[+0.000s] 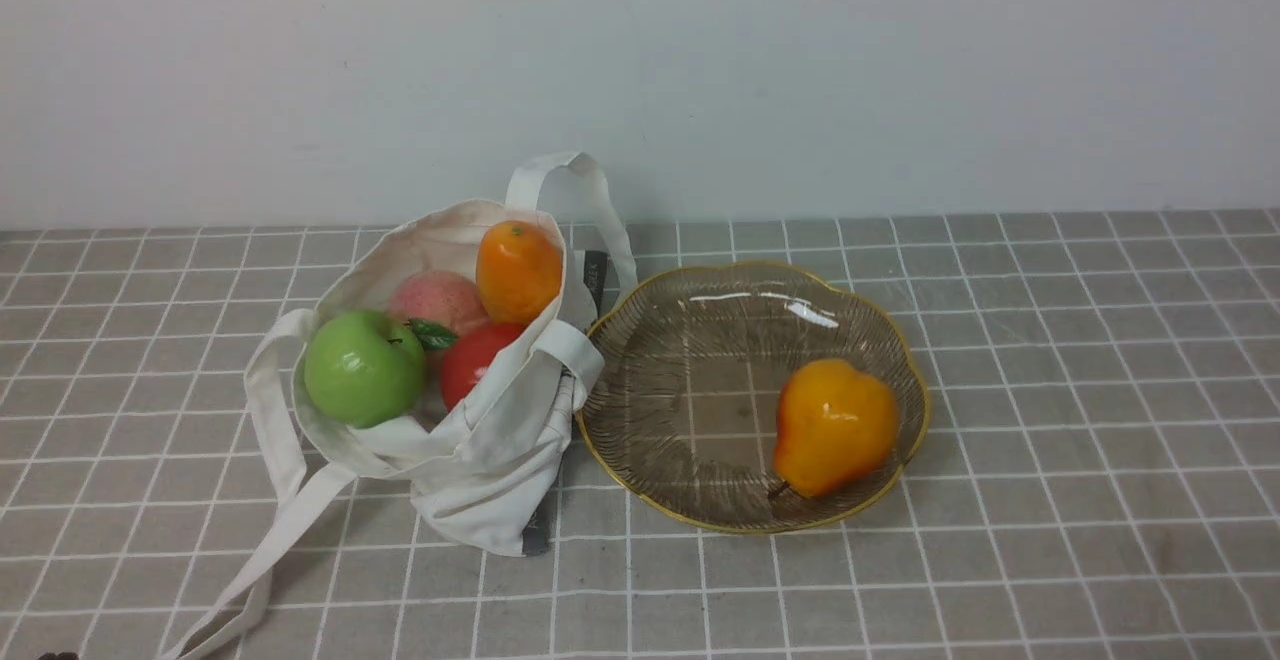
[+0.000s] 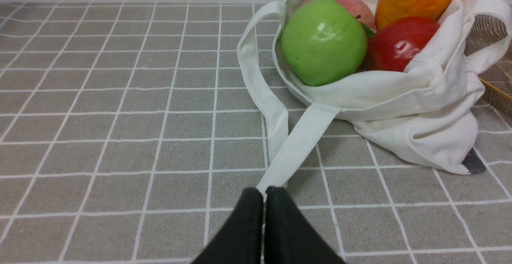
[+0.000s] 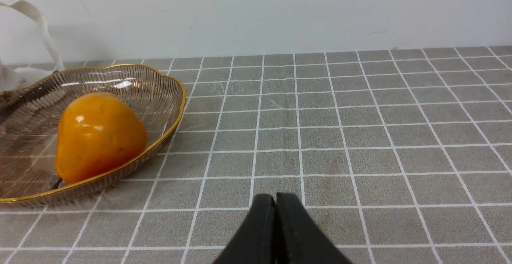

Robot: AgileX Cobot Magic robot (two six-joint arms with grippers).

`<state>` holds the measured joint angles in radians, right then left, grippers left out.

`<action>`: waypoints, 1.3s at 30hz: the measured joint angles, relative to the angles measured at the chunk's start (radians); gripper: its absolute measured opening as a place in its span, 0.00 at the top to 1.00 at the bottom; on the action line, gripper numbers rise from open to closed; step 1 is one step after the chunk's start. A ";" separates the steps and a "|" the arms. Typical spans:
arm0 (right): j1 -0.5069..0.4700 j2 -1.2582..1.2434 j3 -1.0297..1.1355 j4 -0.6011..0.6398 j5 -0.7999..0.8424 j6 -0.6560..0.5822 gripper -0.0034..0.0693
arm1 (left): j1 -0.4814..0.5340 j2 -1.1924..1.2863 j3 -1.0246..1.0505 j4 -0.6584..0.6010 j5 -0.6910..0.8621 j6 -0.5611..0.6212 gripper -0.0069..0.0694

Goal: Take the fruit out of the bag on the grey coffee tablecloth and place them on the plate.
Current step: 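Reach into the white bag and grasp the apple with the left gripper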

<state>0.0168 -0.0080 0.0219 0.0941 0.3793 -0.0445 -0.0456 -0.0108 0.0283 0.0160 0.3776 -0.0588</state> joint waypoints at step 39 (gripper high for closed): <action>0.000 0.000 0.000 0.000 0.000 0.000 0.97 | 0.000 0.000 0.000 0.123 0.006 -0.002 0.92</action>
<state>0.0168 -0.0080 0.0219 0.0941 0.3793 -0.0445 -0.0456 -0.0108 0.0283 0.1390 0.3836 -0.0603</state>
